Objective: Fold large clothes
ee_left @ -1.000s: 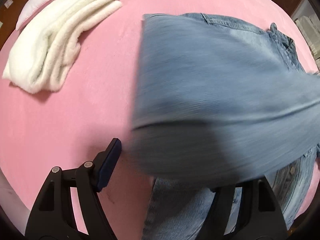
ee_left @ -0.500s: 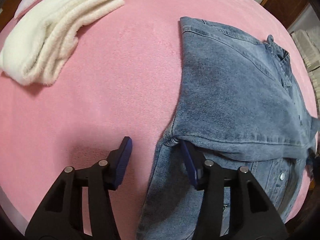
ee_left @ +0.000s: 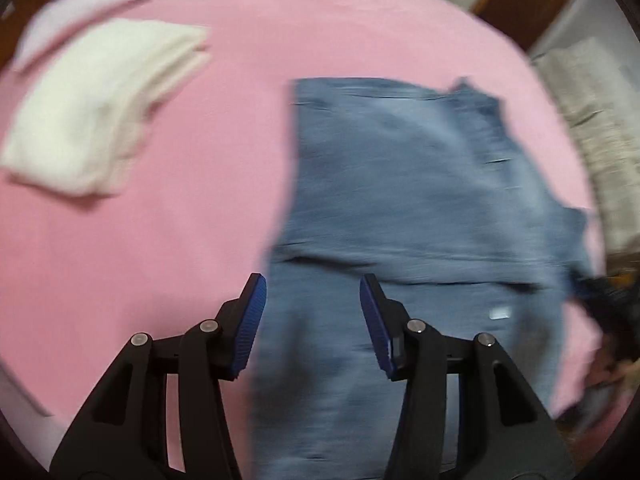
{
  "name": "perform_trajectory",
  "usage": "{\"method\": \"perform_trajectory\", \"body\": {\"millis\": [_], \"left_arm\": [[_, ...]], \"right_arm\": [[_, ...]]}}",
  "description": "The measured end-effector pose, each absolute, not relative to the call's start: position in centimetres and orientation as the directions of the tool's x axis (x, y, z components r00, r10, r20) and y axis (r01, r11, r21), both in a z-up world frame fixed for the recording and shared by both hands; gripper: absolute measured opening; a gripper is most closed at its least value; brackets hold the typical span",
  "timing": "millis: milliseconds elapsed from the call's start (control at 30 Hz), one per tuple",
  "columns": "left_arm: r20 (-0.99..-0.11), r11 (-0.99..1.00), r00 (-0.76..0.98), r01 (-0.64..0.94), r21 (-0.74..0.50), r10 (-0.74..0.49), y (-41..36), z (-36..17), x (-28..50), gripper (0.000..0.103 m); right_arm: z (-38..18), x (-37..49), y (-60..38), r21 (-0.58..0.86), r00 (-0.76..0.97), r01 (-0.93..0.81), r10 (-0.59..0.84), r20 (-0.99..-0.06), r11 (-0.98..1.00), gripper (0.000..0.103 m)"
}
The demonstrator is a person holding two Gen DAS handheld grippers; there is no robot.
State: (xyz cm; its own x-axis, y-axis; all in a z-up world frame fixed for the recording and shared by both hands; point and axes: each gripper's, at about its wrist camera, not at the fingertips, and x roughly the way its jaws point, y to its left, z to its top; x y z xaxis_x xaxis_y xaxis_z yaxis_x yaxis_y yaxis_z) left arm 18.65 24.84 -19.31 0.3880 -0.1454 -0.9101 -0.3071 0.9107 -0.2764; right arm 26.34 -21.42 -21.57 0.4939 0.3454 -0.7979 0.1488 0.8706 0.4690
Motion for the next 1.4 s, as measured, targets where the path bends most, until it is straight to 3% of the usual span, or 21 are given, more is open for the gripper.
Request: {"method": "perform_trajectory", "body": {"millis": [100,267,333,400,500,633,767,867,967,1033,1133,1200,1300,1367,1400], "left_arm": [[-0.904,0.867,0.365,-0.35,-0.355,-0.223,23.4,-21.7,22.8,0.016],[-0.939,0.839,0.289,-0.45,-0.305,-0.186,23.3,-26.3,27.5,0.012],[-0.962,0.848,0.226,-0.47,-0.247,-0.155,23.6,-28.2,28.0,0.01],[-0.957,0.831,0.239,-0.488,-0.267,-0.167,24.1,-29.4,27.9,0.001],[-0.94,0.803,0.28,-0.505,-0.316,-0.194,25.5,-29.7,27.0,0.001],[-0.936,0.813,0.319,-0.5,-0.298,-0.147,26.6,-29.0,26.3,0.001],[-0.929,0.86,0.353,-0.435,-0.265,-0.107,25.3,-26.8,26.4,0.001],[-0.889,0.862,0.38,-0.328,-0.386,-0.254,23.6,-25.6,27.3,0.001],[-0.857,0.795,0.351,-0.351,-0.495,-0.378,22.7,-26.8,29.4,0.001],[-0.859,0.768,0.367,-0.408,-0.493,-0.357,23.1,-28.0,31.4,0.001],[-0.87,0.741,0.38,-0.476,-0.474,-0.313,25.0,-29.5,34.1,0.001],[-0.894,0.77,0.388,-0.493,-0.406,-0.223,27.3,-29.5,35.3,0.001],[-0.913,0.762,0.398,-0.563,-0.321,-0.09,31.2,-29.3,35.9,0.001],[-0.923,0.756,0.384,-0.601,-0.258,-0.01,33.0,-29.1,35.8,0.001],[-0.918,0.74,0.394,-0.61,-0.284,-0.028,34.2,-29.3,35.7,0.001]], "right_arm": [[-23.2,26.7,-15.4,0.575,0.385,0.002,0.53,-0.755,0.818,0.009],[-28.3,28.7,-5.3,0.721,0.175,-0.105,0.727,-0.664,0.685,0.005],[-29.8,29.3,-3.8,0.692,0.153,-0.141,0.706,-0.691,0.708,0.005],[-30.8,30.1,-4.7,0.626,0.18,-0.166,0.648,-0.741,0.762,0.0],[-31.8,32.1,-9.4,0.569,0.201,-0.143,0.587,-0.784,0.81,0.0],[-31.2,32.9,-20.0,0.448,0.341,0.048,0.407,-0.847,0.893,0.0],[-28.8,32.3,-20.6,0.358,0.409,0.086,0.294,-0.864,0.93,0.0],[-27.1,32.0,-17.3,0.489,0.488,0.015,0.421,-0.765,0.872,0.0],[-30.4,33.8,-11.4,0.726,0.323,-0.014,0.69,-0.648,0.688,0.0],[-33.8,35.1,-8.2,0.837,0.221,0.052,0.811,-0.542,0.545,0.0],[-37.5,38.2,-6.9,0.802,0.237,0.111,0.768,-0.594,0.586,0.0],[-38.0,39.7,-8.3,0.805,0.279,0.113,0.759,-0.588,0.582,0.0],[-37.9,42.0,-13.2,0.777,0.37,0.102,0.701,-0.609,0.621,0.0],[-37.0,42.8,-18.8,0.666,0.487,0.175,0.524,-0.698,0.725,0.0],[-36.7,43.0,-20.9,0.625,0.525,0.219,0.449,-0.723,0.75,0.0]]}}
